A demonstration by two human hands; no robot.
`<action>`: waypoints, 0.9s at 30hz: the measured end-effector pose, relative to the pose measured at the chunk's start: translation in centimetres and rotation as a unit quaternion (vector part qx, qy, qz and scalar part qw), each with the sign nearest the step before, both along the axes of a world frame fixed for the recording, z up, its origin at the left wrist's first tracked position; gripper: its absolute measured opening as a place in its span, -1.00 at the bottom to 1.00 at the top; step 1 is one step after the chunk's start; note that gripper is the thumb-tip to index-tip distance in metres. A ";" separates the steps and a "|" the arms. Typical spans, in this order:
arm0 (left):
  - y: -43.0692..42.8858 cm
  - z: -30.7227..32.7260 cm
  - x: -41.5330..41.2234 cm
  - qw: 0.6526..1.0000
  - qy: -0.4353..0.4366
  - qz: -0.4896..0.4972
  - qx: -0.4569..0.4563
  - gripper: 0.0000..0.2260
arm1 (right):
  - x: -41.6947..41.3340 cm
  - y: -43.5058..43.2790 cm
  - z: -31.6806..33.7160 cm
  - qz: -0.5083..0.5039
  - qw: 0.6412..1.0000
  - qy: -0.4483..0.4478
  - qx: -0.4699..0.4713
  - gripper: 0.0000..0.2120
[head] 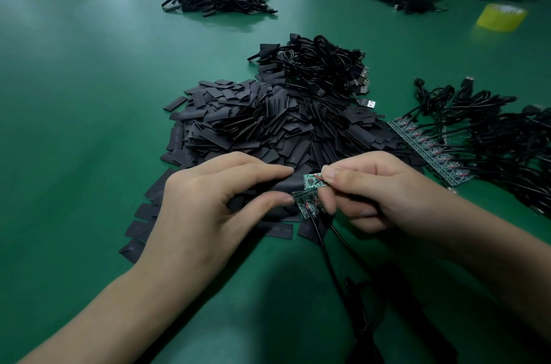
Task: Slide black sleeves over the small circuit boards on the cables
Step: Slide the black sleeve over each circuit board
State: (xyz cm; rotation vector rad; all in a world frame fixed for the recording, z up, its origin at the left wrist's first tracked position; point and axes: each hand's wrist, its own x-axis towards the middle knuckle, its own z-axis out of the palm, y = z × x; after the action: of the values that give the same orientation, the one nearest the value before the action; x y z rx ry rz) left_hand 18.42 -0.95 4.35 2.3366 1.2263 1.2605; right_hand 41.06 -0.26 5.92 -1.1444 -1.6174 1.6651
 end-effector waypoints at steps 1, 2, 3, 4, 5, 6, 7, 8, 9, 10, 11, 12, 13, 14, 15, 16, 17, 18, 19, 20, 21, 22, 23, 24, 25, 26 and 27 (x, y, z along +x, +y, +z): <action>0.0 0.0 0.0 1.000 0.000 -0.001 0.002 -0.79 | 0.1 0.0 0.1 0.003 1.000 0.000 -0.006 -0.60; 0.0 0.0 -0.1 1.000 -0.001 -0.002 0.002 -0.79 | 0.1 0.0 0.2 0.005 1.000 -0.003 -0.009 -0.60; -0.1 0.0 -0.1 1.000 -0.002 -0.003 0.001 -0.79 | 0.2 -0.1 0.1 0.008 1.000 -0.007 -0.009 -0.59; -0.1 0.0 0.0 1.000 -0.002 -0.007 0.000 -0.79 | 0.1 -0.1 0.0 0.011 1.000 -0.011 -0.008 -0.60; -0.1 0.0 0.0 1.000 -0.001 -0.012 -0.001 -0.80 | 0.0 -0.1 -0.1 0.014 1.000 -0.013 -0.006 -0.60; -0.2 0.0 0.2 1.000 0.001 -0.018 -0.002 -0.80 | -0.1 -0.1 -0.2 0.018 1.000 -0.012 -0.006 -0.61; -0.3 0.0 0.3 1.000 0.002 -0.023 -0.003 -0.80 | -0.2 -0.2 -0.3 0.022 1.000 -0.010 -0.007 -0.63; -0.4 0.0 0.4 1.000 0.001 -0.027 -0.004 -0.80 | -0.3 -0.2 -0.4 0.026 1.000 -0.006 -0.009 -0.63; -0.4 0.0 0.5 1.000 -0.001 -0.029 -0.006 -0.81 | -0.3 -0.2 -0.4 0.028 1.000 -0.003 -0.009 -0.64; -0.4 0.0 0.5 1.000 -0.003 -0.029 -0.008 -0.81 | -0.3 -0.3 -0.4 0.029 1.000 -0.001 -0.006 -0.63; -0.3 0.0 0.5 1.000 -0.004 -0.027 -0.009 -0.81 | -0.3 -0.4 -0.4 0.025 1.000 -0.014 0.011 -0.63; -0.2 0.0 0.5 1.000 -0.006 -0.023 -0.010 -0.81 | -0.2 -0.5 -0.4 0.013 0.998 -0.047 0.050 -0.63; -0.2 -0.1 0.4 1.000 -0.012 -0.017 -0.013 -0.81 | -0.2 -0.5 -0.5 -0.004 0.989 -0.096 0.113 -0.65; -0.1 -0.1 0.4 1.000 -0.018 -0.010 -0.017 -0.81 | -0.3 -0.6 -0.5 -0.034 0.971 -0.140 0.188 -0.71; -0.1 -0.1 0.4 0.999 -0.026 -0.004 -0.022 -0.81 | -0.4 -0.6 -0.5 -0.072 0.952 -0.155 0.253 -0.82; -0.1 -0.1 0.4 0.999 -0.034 0.001 -0.028 -0.80 | -0.3 -0.6 -0.5 -0.107 0.939 -0.141 0.295 -0.90; -0.1 -0.1 0.4 0.998 -0.043 0.005 -0.034 -0.81 | -0.3 -0.6 -0.4 -0.130 0.927 -0.125 0.328 -0.90; -0.1 -0.1 0.5 0.998 -0.054 0.007 -0.038 -0.81 | -0.2 -0.7 -0.3 -0.136 0.916 -0.118 0.359 -0.89; -0.1 -0.1 0.5 0.997 -0.064 0.008 -0.042 -0.82 | -0.1 -0.7 -0.3 -0.130 0.903 -0.127 0.390 -0.91; -0.1 -0.1 0.5 0.996 -0.073 0.007 -0.045 -0.83 | 0.0 -0.8 -0.2 -0.121 0.888 -0.144 0.420 -0.93; -0.2 -0.1 0.5 0.996 -0.080 0.005 -0.048 -0.83 | 0.0 -0.9 -0.2 -0.112 0.875 -0.158 0.443 -0.95; -0.2 -0.1 0.5 0.995 -0.086 0.002 -0.051 -0.84 | 0.0 -0.9 -0.1 -0.111 0.865 -0.166 0.460 -0.96; -0.2 -0.1 0.5 0.995 -0.088 -0.001 -0.052 -0.84 | 0.0 -0.9 -0.1 -0.114 0.856 -0.171 0.474 -0.95; -0.1 -0.1 0.4 0.995 -0.087 -0.005 -0.052 -0.84 | -0.1 -0.9 0.0 -0.119 0.850 -0.172 0.483 -0.94; -0.1 -0.1 0.4 0.995 -0.081 -0.008 -0.049 -0.84 | -0.1 -1.0 0.1 -0.121 0.846 -0.175 0.489 -0.93; -0.1 -0.1 0.4 0.996 -0.072 -0.010 -0.044 -0.83 | -0.2 -1.0 0.1 -0.121 0.843 -0.177 0.493 -0.93; -0.1 -0.1 0.4 0.997 -0.061 -0.012 -0.036 -0.83 | -0.2 -1.0 0.1 -0.119 0.841 -0.180 0.496 -0.94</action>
State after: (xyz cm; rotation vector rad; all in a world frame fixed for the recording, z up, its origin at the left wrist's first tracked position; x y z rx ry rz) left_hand 18.82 -1.00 4.25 2.1831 1.1826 1.3061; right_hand 40.87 -1.26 6.01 -1.0210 -2.0457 0.2857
